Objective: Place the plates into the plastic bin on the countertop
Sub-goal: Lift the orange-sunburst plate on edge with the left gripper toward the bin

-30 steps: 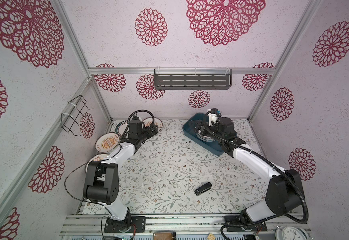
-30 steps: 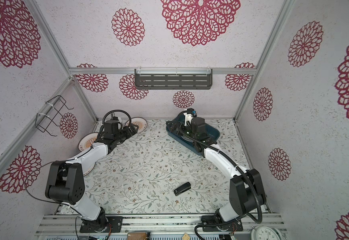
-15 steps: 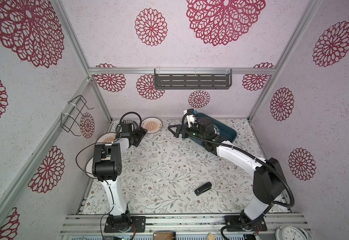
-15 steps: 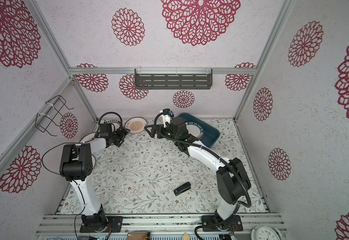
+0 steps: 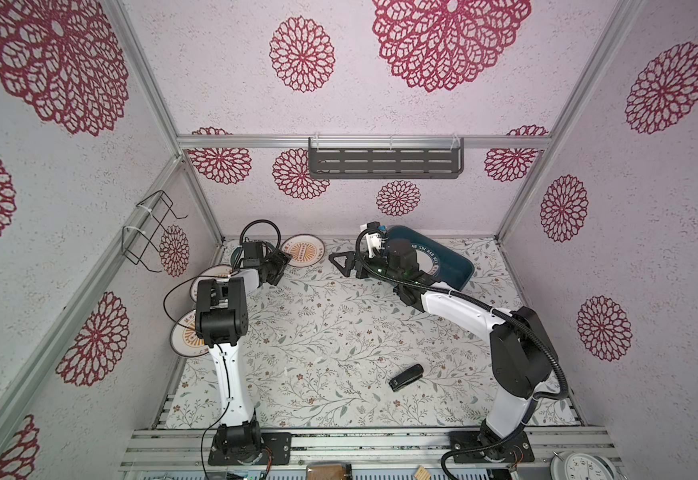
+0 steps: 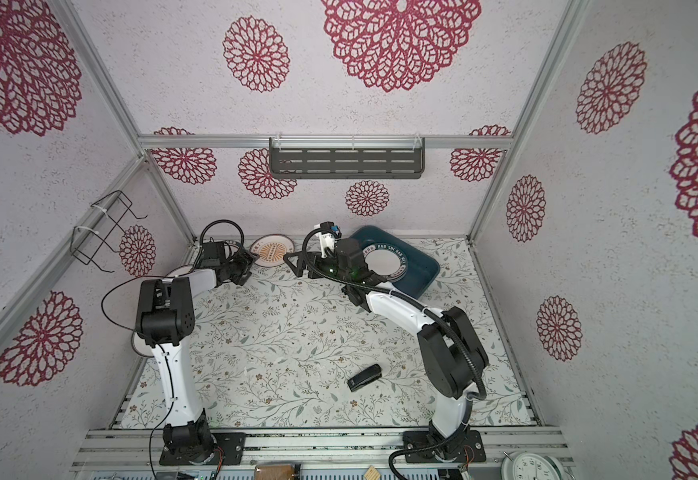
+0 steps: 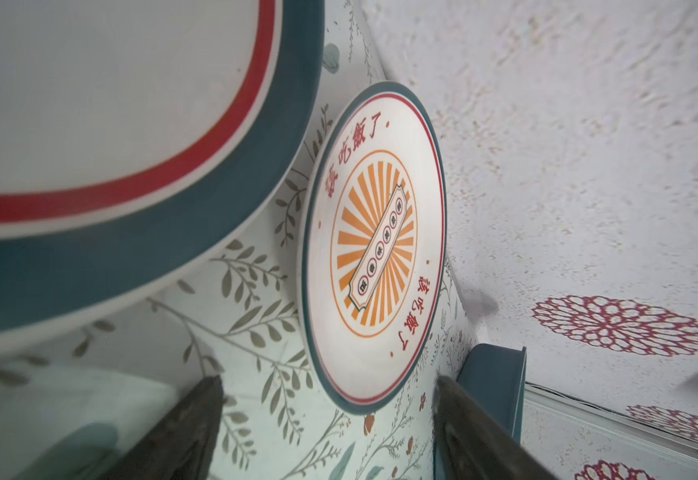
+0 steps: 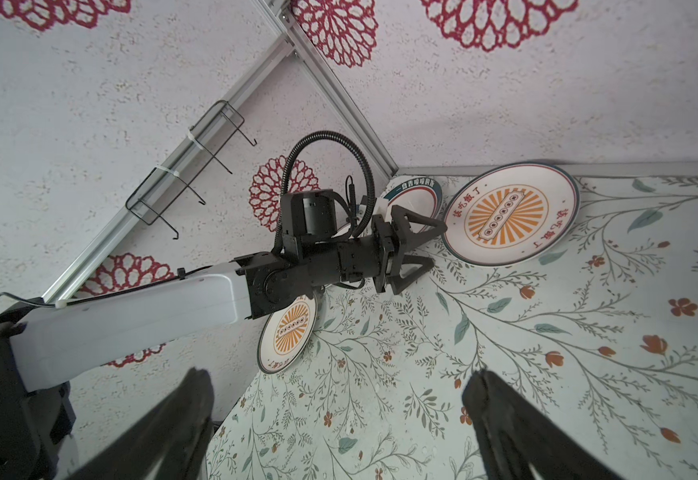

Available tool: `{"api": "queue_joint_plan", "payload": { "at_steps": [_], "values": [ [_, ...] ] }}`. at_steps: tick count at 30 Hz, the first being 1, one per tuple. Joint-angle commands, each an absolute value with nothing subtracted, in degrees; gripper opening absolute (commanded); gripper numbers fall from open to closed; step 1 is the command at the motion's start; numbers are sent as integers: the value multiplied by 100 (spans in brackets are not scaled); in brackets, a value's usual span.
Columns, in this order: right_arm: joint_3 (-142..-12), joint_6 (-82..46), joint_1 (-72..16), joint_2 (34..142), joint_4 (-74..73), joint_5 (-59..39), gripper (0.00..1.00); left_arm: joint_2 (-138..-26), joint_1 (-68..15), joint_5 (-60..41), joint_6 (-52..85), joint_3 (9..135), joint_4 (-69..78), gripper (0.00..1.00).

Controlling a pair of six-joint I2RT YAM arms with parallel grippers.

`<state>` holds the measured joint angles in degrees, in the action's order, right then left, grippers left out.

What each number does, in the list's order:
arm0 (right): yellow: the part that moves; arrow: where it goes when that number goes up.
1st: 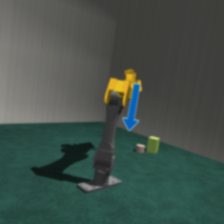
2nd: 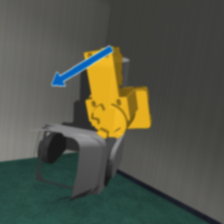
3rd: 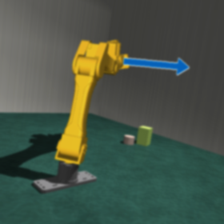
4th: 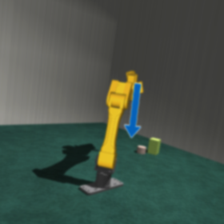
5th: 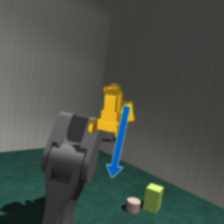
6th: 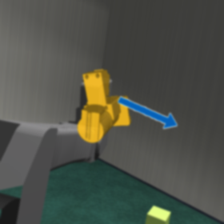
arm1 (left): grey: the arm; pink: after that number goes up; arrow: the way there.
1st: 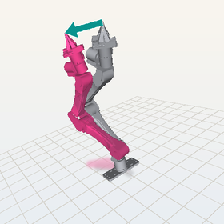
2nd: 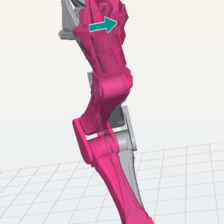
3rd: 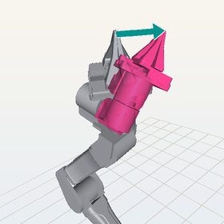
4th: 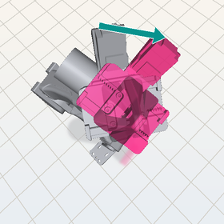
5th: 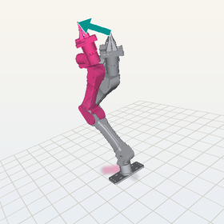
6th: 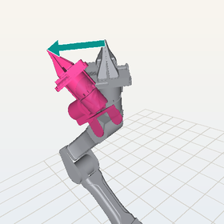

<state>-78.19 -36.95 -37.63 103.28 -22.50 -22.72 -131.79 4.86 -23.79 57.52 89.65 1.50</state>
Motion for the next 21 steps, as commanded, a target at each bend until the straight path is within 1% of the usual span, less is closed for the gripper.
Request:
{"api": "queue_joint_plan", "payload": {
  "at_steps": [1, 11, 14, 16, 18, 21],
  "values": [
    [-8001, -3810, -3788, 10255, -2537, -2185, 99, -13595, 440, -2364, 5737, 9296, -199, 77],
    [-8013, -3712, -3779, 10184, -2191, -1652, 99, -14234, 325, -2232, 6026, 9811, -413, 60],
    [-7918, -3696, -3771, 10106, -2156, -1441, 99, -14240, 325, -2102, 6084, 9764, -412, 51],
    [-7856, -3717, -3762, 10065, -2141, -1294, 99, -14258, 325, -2053, 6123, 9763, -422, 40],
    [-7792, -3766, -3737, 10040, -2138, -1189, 99, -14265, 325, -2048, 6139, 9760, -413, 34],
    [-7690, -3824, -3710, 9980, -2179, -1116, 99, -14259, 316, -2058, 6169, 9708, -366, 28]
  ]
}}
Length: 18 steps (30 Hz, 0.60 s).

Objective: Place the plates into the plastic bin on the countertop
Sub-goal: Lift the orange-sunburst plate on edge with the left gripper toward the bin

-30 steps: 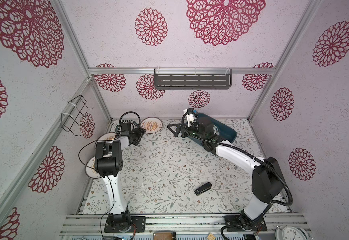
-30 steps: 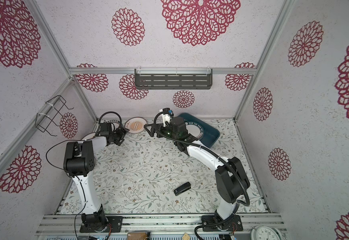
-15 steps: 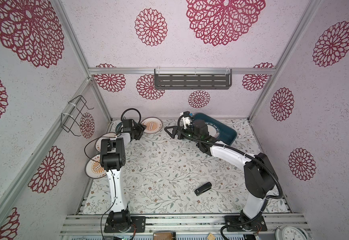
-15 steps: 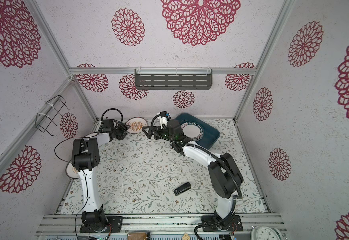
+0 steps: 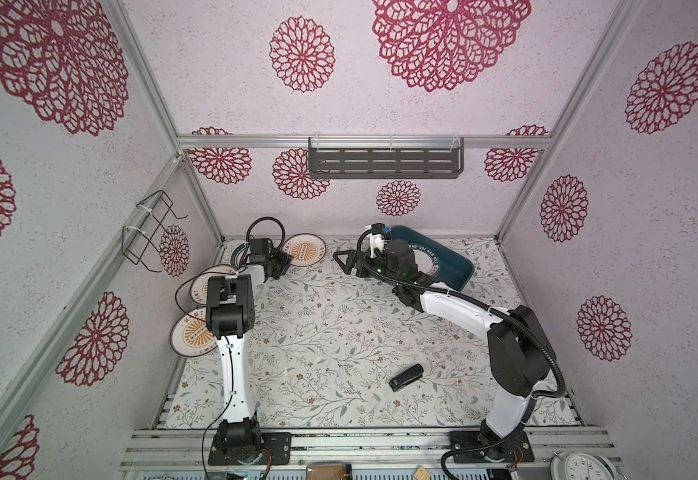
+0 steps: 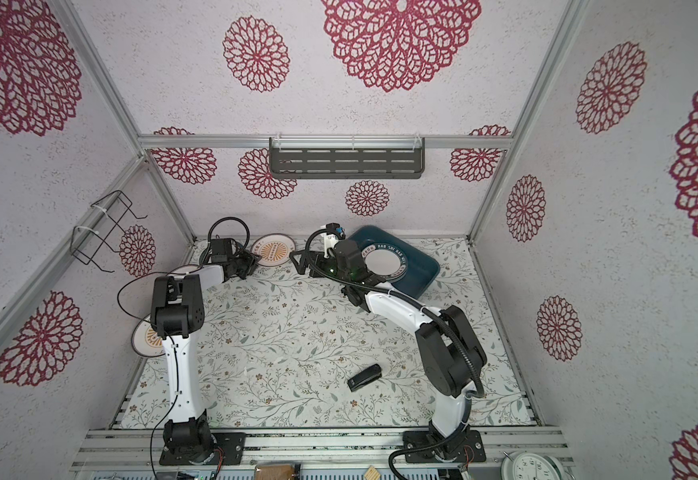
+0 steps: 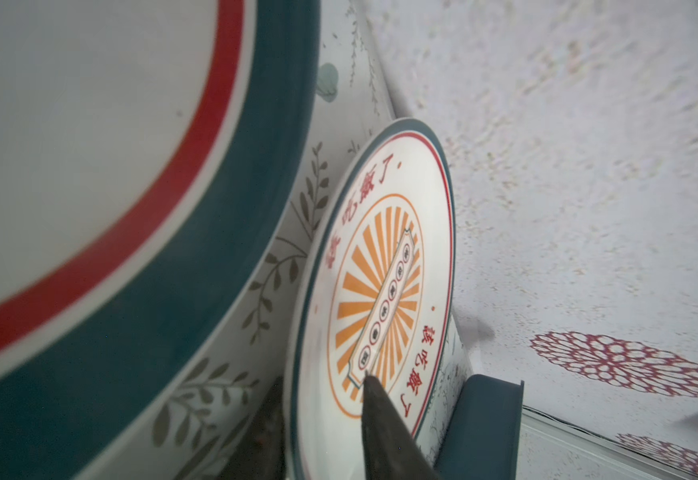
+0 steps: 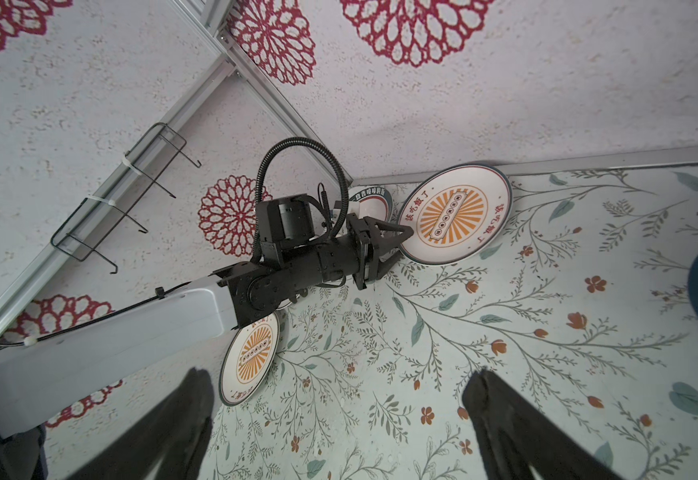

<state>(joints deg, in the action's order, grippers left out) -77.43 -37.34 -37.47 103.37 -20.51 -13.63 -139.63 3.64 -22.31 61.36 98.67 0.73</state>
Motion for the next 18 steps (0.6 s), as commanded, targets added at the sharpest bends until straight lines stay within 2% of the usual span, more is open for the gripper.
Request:
{"api": "queue_joint_plan", "payload": {
  "at_steps": [1, 4, 6, 12, 18],
  "values": [
    [-7655, -3836, -3701, 9955, -2186, -1091, 99, -14251, 316, -2065, 6181, 9675, -339, 25],
    [-7549, -3874, -3676, 9864, -2182, -1010, 99, -14216, 319, -2127, 6227, 9558, -193, 12],
    [-7448, -3884, -3668, 9777, -2181, -936, 99, -14196, 316, -2166, 6266, 9495, -108, 7],
    [-7001, -3941, -3640, 9411, -2196, -678, 99, -14044, 308, -2260, 6388, 9264, 167, 0],
    [-6438, -3953, -3630, 8803, -2203, -165, 99, -13639, 229, -2463, 6544, 8718, 754, 0]
  ]
}}
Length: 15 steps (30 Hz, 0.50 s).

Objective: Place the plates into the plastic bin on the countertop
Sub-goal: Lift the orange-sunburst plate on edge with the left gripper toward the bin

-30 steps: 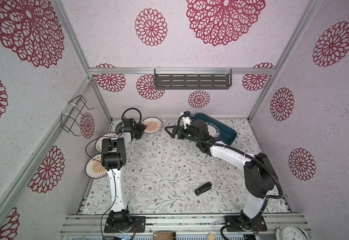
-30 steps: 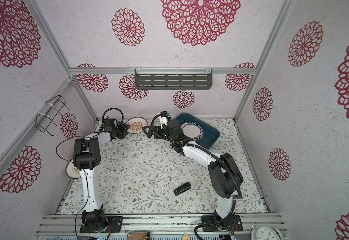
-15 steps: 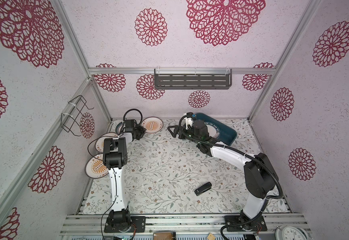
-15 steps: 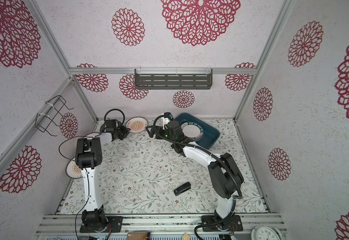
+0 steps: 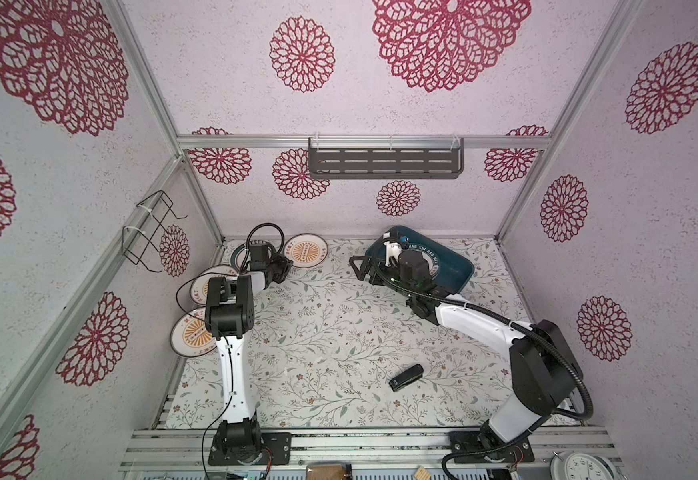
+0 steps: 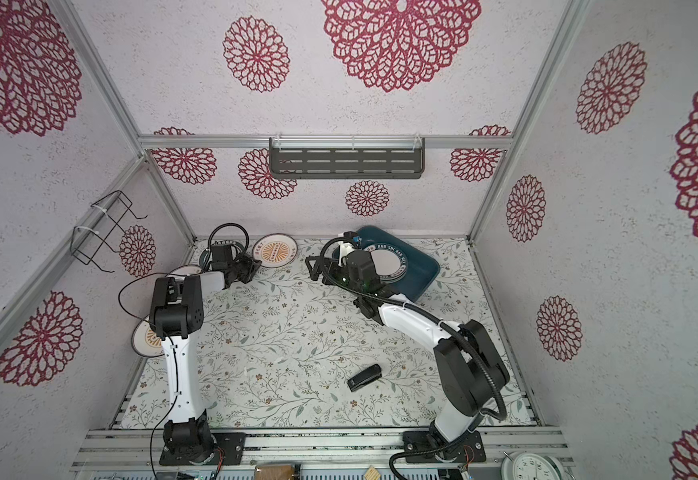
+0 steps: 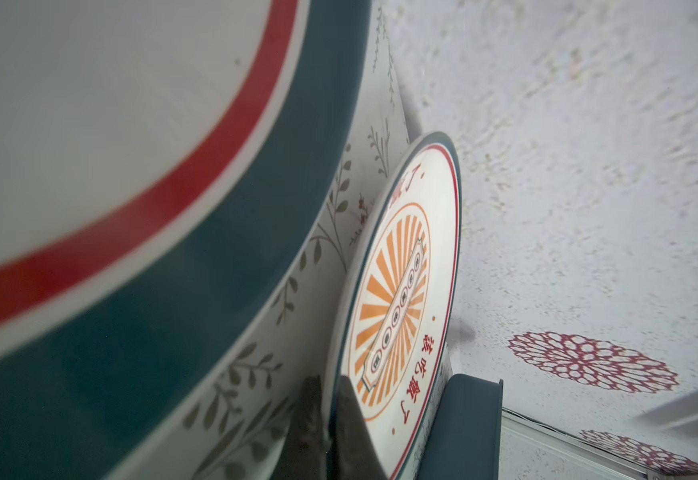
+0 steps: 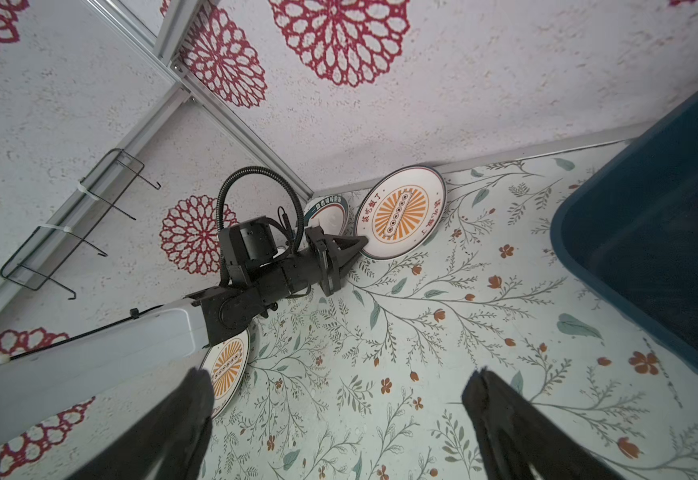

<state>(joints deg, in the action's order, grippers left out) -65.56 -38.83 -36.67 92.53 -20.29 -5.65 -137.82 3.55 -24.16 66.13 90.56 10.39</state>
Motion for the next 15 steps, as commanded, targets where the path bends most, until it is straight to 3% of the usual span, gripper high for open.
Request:
{"api": "queue_joint_plan", "payload": {
  "at_steps": [1, 10, 15],
  "values": [
    [-6337, -3955, -3622, 8693, -2164, -53, 99, -13543, 211, -2508, 6601, 8582, 905, 0],
    [-5656, -3933, -3487, 7815, -1476, 534, 99, -12314, -58, -2708, 6634, 7388, 1421, 0],
    [-5353, -4136, -3104, 7548, -1320, 212, 99, -11515, -307, -2642, 6629, 6737, 1532, 0]
  ]
}}
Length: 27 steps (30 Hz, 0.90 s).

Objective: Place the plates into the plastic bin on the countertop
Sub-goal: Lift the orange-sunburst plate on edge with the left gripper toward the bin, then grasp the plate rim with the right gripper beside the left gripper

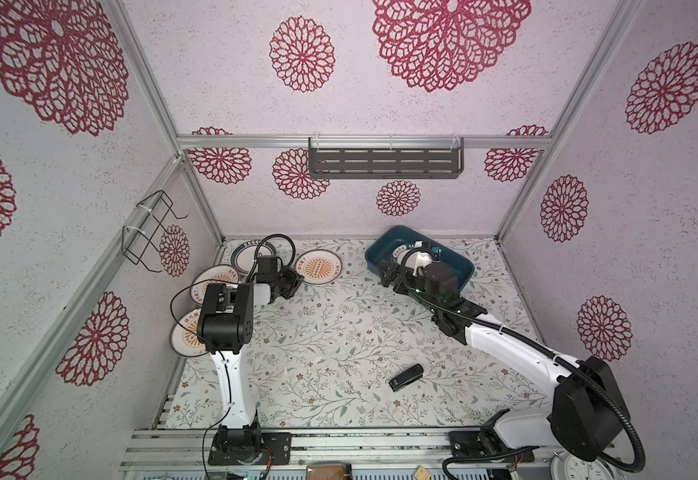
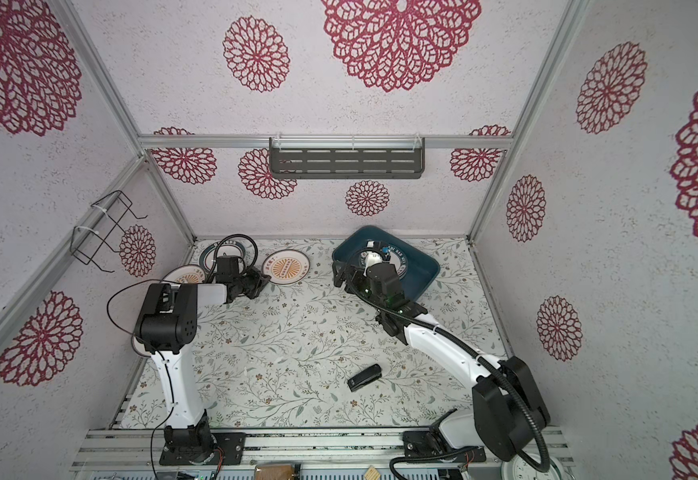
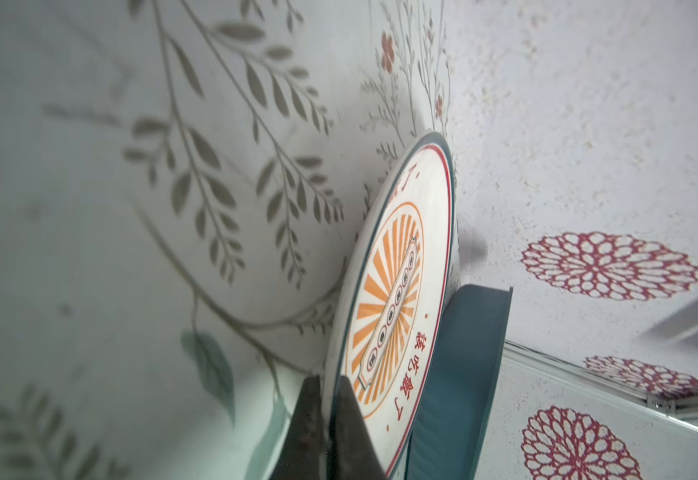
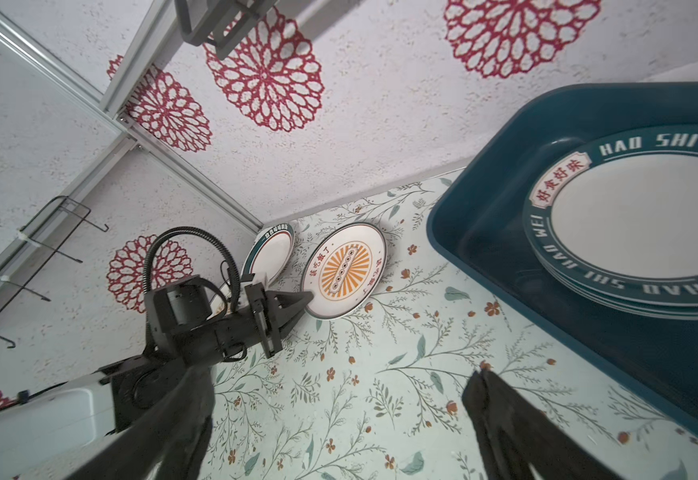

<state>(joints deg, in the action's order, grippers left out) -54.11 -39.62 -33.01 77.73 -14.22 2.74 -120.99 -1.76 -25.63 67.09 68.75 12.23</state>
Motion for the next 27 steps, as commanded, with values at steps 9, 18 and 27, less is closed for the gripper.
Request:
{"api": "queue_joint_plan", "payload": {
  "at_steps": [9, 18, 27],
  "values": [
    [-5330, -4377, -2593, 7804, -1582, -980, 99, -10073, -871, -2433, 6310, 6292, 1015, 0],
    [-5601, -4491, -2548, 8356, -2012, -1462, 98, -9844, -1452, -2948, 6305, 6609, 657, 0],
    [-5807, -4876, -2514, 8931, -2355, -1618, 78, -9782, -1757, -3120, 6327, 6701, 728, 0]
  ]
}}
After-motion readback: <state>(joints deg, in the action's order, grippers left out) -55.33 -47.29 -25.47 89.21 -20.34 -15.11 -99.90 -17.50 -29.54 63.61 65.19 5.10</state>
